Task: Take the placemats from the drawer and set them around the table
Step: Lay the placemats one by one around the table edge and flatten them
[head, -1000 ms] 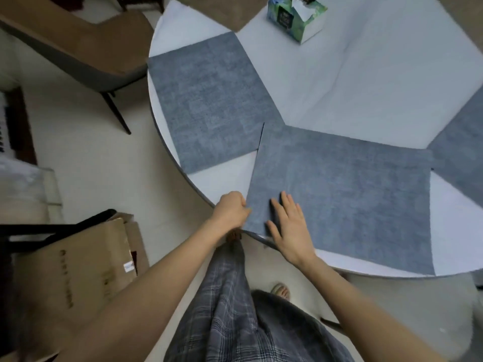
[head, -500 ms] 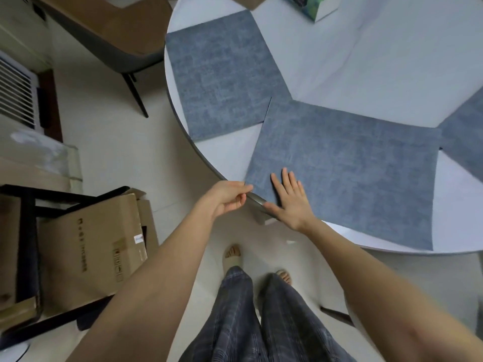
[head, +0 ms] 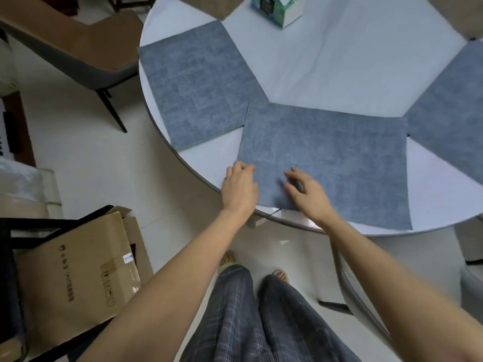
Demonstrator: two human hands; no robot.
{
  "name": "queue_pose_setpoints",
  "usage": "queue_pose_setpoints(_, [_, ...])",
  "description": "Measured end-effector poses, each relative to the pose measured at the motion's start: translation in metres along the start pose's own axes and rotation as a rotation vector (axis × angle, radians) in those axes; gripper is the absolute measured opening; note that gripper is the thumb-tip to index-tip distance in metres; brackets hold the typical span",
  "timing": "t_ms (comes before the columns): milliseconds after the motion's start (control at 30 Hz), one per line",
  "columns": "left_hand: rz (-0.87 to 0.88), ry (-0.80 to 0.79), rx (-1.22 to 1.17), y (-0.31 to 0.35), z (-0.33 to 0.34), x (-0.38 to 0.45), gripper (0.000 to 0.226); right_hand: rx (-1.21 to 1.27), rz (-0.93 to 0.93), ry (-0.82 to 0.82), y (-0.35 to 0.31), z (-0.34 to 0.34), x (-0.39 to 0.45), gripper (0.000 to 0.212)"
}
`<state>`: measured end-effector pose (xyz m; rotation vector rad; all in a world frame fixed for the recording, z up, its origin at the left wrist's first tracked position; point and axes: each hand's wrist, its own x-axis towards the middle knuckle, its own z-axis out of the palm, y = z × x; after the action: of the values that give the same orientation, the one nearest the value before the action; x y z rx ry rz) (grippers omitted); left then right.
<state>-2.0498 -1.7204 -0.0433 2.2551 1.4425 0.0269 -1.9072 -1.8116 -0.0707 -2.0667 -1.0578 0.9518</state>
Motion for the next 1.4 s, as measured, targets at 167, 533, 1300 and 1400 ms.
queue_pose_setpoints(167, [0.305,-0.375,0.057,0.108,0.048,-0.014,0.072,-0.083,0.333,0.517,0.067,-0.102,-0.054,0.035])
queue_pose_setpoints(533, [0.218,-0.529,0.357,0.162,0.125,-0.030,0.075,0.442,0.730,0.275,0.149,-0.169,-0.073,0.019])
queue_pose_setpoints(1300, [0.325,-0.308,0.564,0.146,0.110,-0.024,0.086,-0.521,0.194,0.512,0.152,-0.119,-0.063,0.052])
queue_pose_setpoints(1400, [0.182,-0.399,0.429,0.133,0.112,-0.020,0.093,-0.583,0.104,0.242,0.164,-0.103,-0.056,0.065])
